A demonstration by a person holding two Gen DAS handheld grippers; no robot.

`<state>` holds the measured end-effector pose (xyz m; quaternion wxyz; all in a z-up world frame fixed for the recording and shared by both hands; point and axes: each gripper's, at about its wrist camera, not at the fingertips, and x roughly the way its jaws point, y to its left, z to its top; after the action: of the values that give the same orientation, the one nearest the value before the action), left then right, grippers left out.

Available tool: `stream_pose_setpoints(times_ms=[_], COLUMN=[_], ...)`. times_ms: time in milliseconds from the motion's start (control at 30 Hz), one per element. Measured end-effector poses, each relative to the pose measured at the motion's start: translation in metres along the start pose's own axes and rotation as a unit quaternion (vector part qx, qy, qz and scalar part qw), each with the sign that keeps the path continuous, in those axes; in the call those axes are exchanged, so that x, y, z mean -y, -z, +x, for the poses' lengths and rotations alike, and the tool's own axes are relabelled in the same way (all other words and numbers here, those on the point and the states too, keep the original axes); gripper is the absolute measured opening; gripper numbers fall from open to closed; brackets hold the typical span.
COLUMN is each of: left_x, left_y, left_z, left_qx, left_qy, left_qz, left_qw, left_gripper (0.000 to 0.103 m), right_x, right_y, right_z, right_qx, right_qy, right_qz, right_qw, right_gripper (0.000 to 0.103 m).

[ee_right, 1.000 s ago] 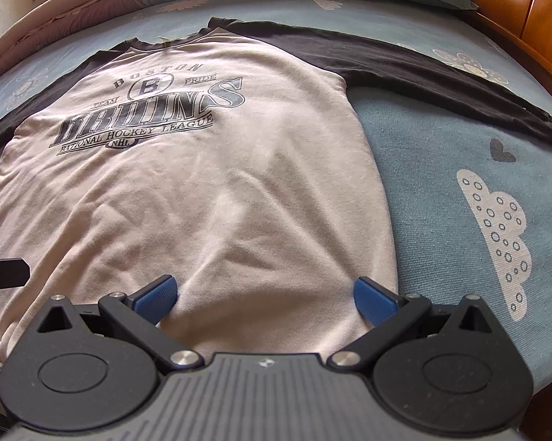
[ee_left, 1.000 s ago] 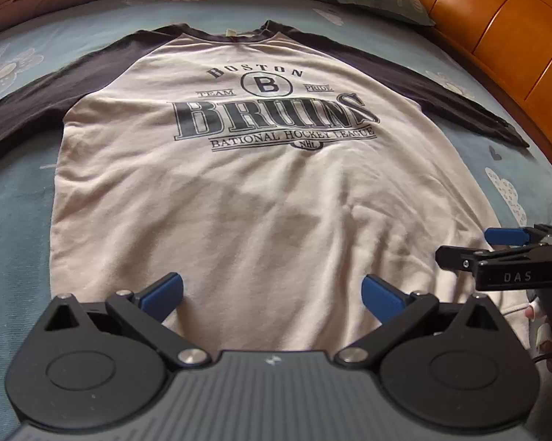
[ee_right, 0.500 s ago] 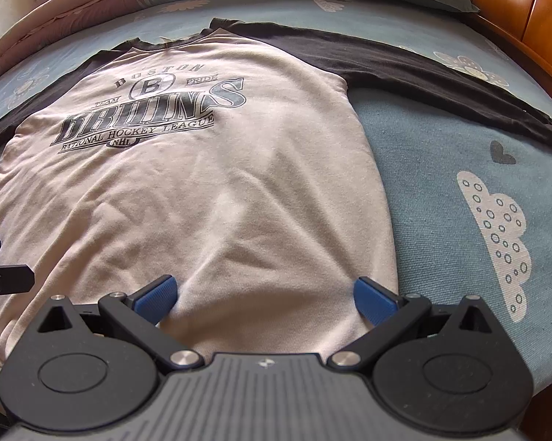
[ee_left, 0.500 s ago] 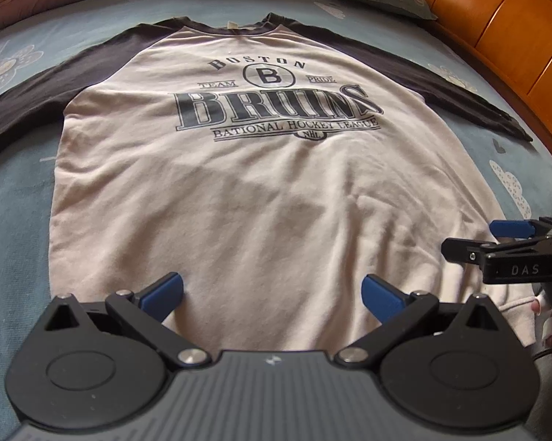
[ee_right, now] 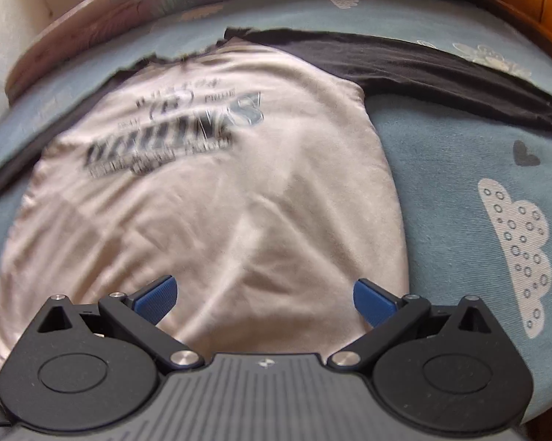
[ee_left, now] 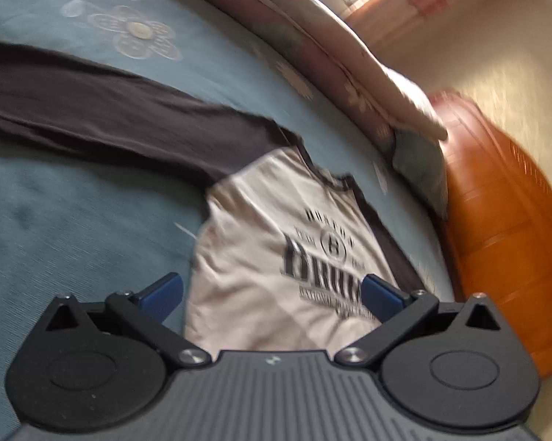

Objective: Fold clothes
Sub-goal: 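Close the left tool on the black sleeve cuff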

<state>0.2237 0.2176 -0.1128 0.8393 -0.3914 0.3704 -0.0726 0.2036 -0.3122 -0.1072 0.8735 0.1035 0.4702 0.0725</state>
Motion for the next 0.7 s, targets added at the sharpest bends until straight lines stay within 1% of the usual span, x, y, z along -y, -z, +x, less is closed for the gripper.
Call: stream_pose_setpoints(times_ms=[67,133,167,200,300,367,400,433,500,567,700], left_x=[-0.027,-0.053,-0.067,-0.083,-0.132,-0.156,-0.165,-0.172,-0.178,-0.176,-0.168], left_y=[-0.026,-0.053,-0.066,-0.073,-0.087,-0.093,-0.096,-0.098,-0.102,-0.111,-0.127], left_z=[-0.013,-0.026,-0.032,-0.036,-0.044,-0.043,-0.041,-0.037,-0.03,-0.023,-0.013], left_qx=[0.03,0.059,0.074,0.09,0.138,0.156,0.16,0.161,0.172,0.176,0.187], left_qy=[0.01,0.019,0.024,0.02,0.008,0.004,-0.001,-0.008,0.0,-0.008,-0.027], left_qz=[-0.065,-0.13,-0.162,-0.192,-0.274,-0.311,-0.322,-0.328,-0.331,-0.311,-0.289], left_qw=[0.9974,0.9896,0.9837,0.977,0.9518,0.9375,0.9331,0.9307,0.9278,0.9339,0.9385], left_gripper=[0.102,0.102,0.101,0.101,0.1,0.098,0.097,0.097,0.095,0.094,0.094], right_x=[0.001,-0.001,-0.004,-0.008,-0.02,-0.029,-0.033,-0.035,-0.037,-0.038,-0.04], right_y=[-0.008,-0.015,-0.017,-0.02,-0.024,-0.026,-0.026,-0.026,-0.026,-0.026,-0.026], right_z=[-0.005,-0.008,-0.008,-0.008,-0.002,0.003,0.007,0.009,0.014,0.019,0.029], right_qx=[0.012,0.02,0.022,0.023,0.018,0.015,0.012,0.009,0.006,0.002,-0.006], right_qy=[-0.023,-0.039,-0.045,-0.051,-0.058,-0.061,-0.063,-0.063,-0.062,-0.061,-0.058], right_qz=[0.024,0.038,0.042,0.044,0.038,0.032,0.028,0.027,0.029,0.031,0.035], right_qw=[0.999,0.998,0.998,0.997,0.997,0.998,0.998,0.998,0.998,0.998,0.998], right_gripper=[0.103,0.103,0.103,0.103,0.103,0.103,0.103,0.103,0.103,0.103,0.103])
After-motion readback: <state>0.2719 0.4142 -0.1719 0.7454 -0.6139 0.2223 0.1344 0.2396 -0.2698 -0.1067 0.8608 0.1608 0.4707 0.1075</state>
